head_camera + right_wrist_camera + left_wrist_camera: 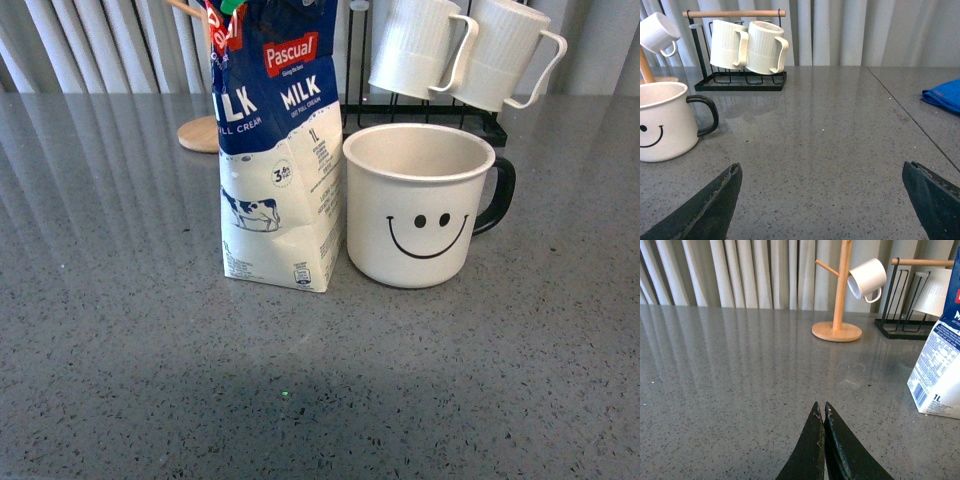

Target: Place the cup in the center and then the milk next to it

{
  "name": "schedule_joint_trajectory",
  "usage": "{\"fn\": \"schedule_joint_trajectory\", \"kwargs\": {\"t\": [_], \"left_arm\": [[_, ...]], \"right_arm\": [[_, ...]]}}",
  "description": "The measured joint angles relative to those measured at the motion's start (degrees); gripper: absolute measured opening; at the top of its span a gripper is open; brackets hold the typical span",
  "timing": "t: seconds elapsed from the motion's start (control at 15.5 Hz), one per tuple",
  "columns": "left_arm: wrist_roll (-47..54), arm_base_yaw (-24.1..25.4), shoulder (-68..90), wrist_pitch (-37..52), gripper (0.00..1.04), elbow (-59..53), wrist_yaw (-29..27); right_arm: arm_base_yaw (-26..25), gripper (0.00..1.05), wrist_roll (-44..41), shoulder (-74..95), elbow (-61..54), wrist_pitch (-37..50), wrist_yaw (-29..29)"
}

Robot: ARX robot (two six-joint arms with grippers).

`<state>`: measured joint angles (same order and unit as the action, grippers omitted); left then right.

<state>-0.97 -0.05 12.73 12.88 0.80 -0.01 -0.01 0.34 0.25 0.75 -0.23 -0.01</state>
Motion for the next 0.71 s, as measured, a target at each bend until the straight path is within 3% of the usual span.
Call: {"fn": "schedule_joint_trajectory", "kwargs": {"t": [0.26,0.39,0.64,0.71], "left_arm": [[0.0,0.0,-2.9,-2.9,0.01,0.0,0.0],[0.0,0.0,-11.6,-13.7,0.01,0.0,0.0],[0.0,0.0,-12.2,-13.1,0.02,0.0,0.0],[0.0,0.0,-12.2,-13.1,0.36,0.0,0.0]], "right_arm": [[0.0,0.98,0.0,0.0,0.0,0.0,0.0],[0.0,0.98,0.0,0.0,0.0,0.0,0.0],[0.0,0.98,0.0,0.0,0.0,0.0,0.0],[0.0,0.98,0.0,0.0,0.0,0.0,0.0]]}}
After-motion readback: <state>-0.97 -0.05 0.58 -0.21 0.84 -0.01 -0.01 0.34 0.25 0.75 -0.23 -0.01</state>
